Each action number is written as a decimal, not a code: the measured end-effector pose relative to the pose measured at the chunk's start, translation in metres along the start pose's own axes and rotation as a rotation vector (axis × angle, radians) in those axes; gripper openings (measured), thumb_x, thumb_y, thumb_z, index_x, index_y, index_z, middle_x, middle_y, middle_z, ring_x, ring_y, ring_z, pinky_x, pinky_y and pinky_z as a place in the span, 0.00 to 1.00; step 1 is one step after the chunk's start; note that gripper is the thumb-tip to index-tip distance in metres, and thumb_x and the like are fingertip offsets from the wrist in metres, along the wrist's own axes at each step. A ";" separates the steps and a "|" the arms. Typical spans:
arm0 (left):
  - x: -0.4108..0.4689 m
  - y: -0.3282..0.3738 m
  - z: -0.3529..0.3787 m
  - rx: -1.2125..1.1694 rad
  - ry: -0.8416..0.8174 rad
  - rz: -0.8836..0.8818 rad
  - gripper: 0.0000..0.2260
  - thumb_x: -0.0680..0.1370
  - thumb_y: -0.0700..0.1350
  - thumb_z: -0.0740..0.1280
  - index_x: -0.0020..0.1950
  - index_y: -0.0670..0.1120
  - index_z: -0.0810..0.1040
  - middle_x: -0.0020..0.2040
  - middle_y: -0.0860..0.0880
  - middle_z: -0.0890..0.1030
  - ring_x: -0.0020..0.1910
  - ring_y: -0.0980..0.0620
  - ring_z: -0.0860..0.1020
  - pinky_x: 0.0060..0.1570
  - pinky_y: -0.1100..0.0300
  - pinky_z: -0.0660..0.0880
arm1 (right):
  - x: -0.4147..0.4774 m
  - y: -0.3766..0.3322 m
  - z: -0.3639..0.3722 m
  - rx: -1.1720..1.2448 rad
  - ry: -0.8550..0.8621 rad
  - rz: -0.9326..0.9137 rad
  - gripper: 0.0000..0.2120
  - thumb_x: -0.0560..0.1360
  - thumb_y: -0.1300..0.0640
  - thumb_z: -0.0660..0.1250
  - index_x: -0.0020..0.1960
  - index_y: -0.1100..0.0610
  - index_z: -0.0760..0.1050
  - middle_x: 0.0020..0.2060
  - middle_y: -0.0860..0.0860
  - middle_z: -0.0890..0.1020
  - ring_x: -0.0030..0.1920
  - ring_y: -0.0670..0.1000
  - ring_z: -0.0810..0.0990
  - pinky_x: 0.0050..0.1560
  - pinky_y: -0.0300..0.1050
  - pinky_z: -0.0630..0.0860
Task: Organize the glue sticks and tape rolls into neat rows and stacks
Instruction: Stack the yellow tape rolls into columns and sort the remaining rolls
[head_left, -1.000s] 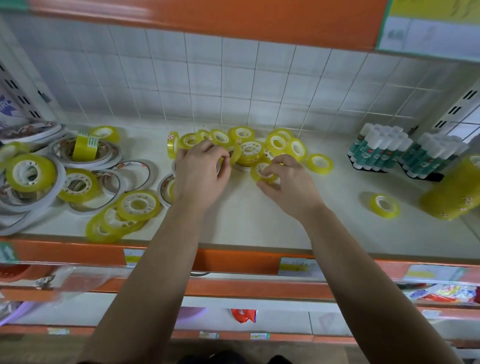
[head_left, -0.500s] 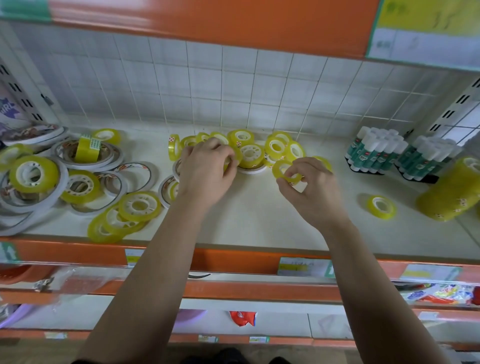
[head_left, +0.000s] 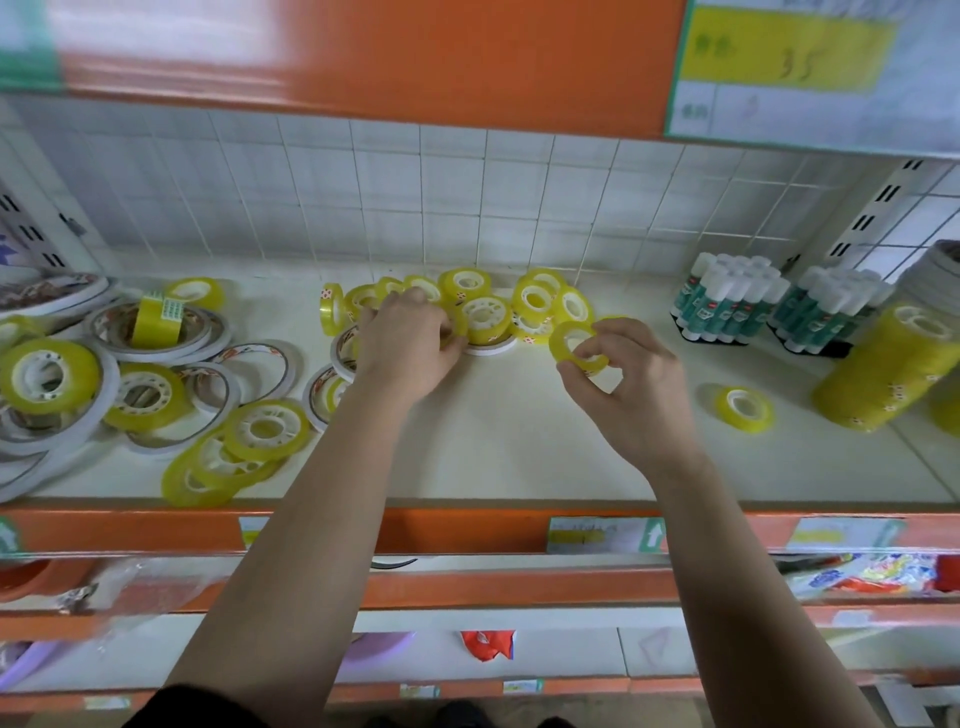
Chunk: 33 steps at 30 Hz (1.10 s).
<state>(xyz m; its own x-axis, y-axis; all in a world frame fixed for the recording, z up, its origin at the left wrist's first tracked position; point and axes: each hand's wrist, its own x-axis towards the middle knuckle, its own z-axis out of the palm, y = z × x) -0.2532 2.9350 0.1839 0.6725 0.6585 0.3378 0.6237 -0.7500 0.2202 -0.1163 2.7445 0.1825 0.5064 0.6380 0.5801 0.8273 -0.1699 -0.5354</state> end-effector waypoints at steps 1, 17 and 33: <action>-0.003 0.000 -0.001 -0.050 0.023 0.009 0.13 0.77 0.54 0.67 0.47 0.46 0.84 0.52 0.45 0.76 0.54 0.42 0.75 0.50 0.51 0.70 | -0.001 0.000 -0.001 -0.003 0.002 0.001 0.08 0.70 0.54 0.73 0.43 0.58 0.81 0.50 0.54 0.80 0.47 0.46 0.77 0.48 0.32 0.69; -0.059 0.074 -0.022 -0.482 0.273 0.210 0.19 0.66 0.43 0.75 0.52 0.40 0.73 0.51 0.45 0.75 0.47 0.49 0.73 0.42 0.65 0.66 | -0.038 0.026 -0.060 -0.038 0.125 0.062 0.10 0.67 0.54 0.76 0.44 0.58 0.80 0.52 0.52 0.79 0.45 0.39 0.74 0.45 0.33 0.72; -0.043 0.264 0.012 -0.469 0.287 0.305 0.13 0.70 0.52 0.69 0.42 0.42 0.78 0.51 0.45 0.76 0.47 0.52 0.76 0.43 0.64 0.70 | -0.038 0.131 -0.214 -0.062 0.220 -0.036 0.09 0.71 0.52 0.73 0.44 0.59 0.82 0.50 0.56 0.80 0.51 0.44 0.78 0.50 0.29 0.69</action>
<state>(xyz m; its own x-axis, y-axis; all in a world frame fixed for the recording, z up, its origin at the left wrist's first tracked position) -0.1124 2.7096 0.2162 0.6180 0.4161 0.6670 0.1352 -0.8920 0.4313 0.0242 2.5369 0.2218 0.5116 0.4664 0.7216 0.8557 -0.2006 -0.4769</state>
